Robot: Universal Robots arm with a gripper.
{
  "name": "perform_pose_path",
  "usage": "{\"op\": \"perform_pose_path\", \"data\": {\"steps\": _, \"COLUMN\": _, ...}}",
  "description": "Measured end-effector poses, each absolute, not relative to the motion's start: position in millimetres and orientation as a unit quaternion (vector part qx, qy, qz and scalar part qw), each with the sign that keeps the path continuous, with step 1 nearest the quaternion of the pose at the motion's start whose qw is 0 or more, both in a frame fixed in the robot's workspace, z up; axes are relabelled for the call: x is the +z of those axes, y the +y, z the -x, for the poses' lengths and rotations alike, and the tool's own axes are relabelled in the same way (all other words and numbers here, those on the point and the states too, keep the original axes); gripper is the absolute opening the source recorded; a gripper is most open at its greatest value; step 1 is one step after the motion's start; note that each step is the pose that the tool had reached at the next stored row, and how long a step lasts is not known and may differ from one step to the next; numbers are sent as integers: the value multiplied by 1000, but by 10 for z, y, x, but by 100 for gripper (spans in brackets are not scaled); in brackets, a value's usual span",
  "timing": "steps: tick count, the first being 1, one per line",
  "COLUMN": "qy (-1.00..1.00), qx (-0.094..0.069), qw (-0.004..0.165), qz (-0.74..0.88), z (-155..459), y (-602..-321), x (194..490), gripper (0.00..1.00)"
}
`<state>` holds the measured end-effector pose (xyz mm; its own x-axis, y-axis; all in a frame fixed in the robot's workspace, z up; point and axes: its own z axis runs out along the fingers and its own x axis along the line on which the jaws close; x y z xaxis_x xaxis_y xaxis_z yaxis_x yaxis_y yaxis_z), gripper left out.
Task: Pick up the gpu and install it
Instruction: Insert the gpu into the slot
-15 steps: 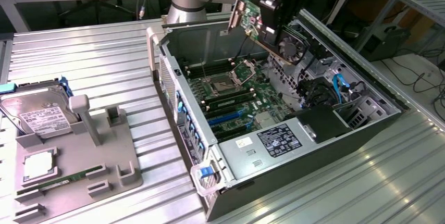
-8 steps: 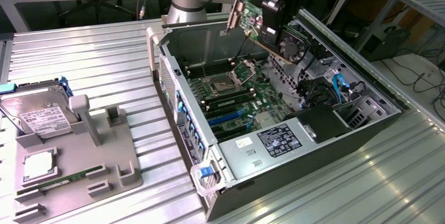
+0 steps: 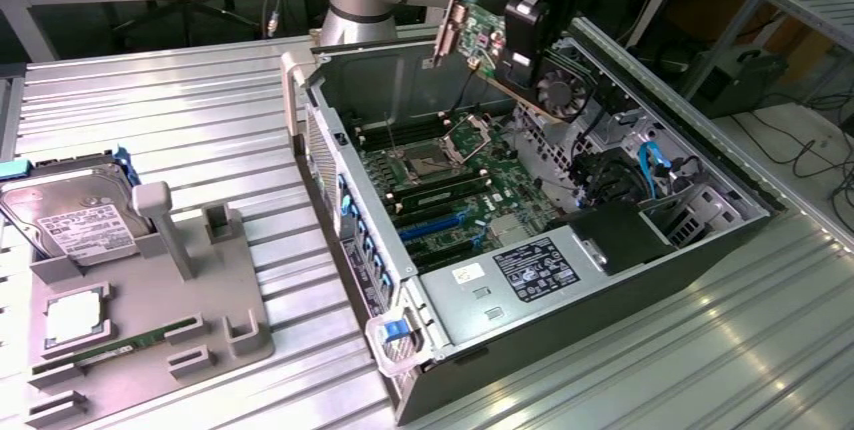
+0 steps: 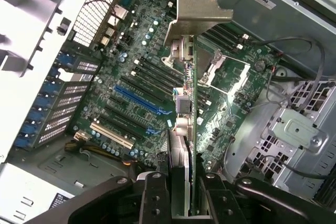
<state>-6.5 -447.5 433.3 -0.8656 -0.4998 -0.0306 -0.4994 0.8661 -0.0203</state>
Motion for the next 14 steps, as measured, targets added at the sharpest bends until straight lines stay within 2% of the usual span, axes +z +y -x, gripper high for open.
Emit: {"op": "perform_pose_path", "data": {"steps": 14, "qy": 958, "qx": -5, "qw": 18, "qz": 287, "z": 65, "y": -4481, "x": 4333, "gripper": 27}}
